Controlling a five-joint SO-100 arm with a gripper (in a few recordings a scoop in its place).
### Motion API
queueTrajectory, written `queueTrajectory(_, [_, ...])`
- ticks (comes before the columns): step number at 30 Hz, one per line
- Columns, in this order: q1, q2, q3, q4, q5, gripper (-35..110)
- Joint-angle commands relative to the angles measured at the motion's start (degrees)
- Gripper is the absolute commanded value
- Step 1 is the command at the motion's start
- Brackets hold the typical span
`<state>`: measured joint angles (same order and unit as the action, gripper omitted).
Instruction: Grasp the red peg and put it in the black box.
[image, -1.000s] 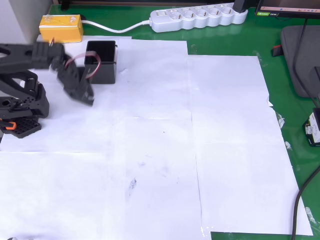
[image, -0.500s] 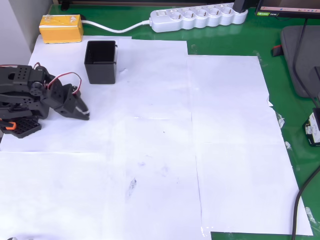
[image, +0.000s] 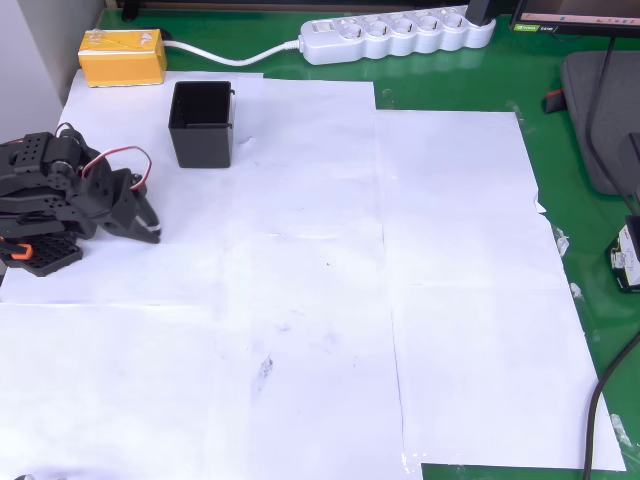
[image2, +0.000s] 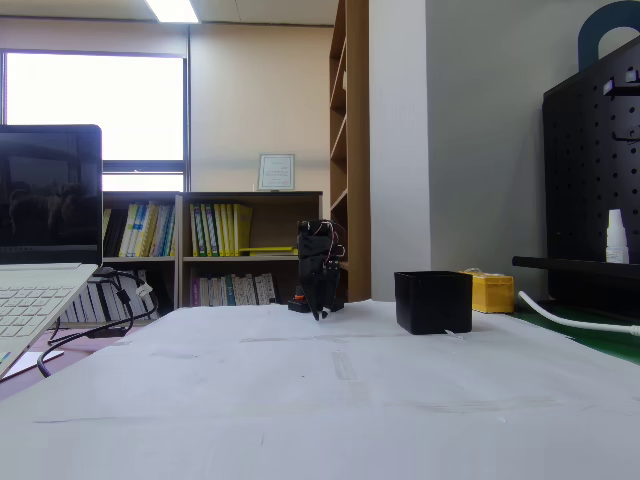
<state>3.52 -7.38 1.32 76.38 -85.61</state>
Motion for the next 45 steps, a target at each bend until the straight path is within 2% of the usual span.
queueTrajectory(1, [1.32, -5.54, -4.75, 4.66, -0.88, 0])
queueTrajectory(45, [0.88, -5.54, -4.75, 5.27, -1.58, 0])
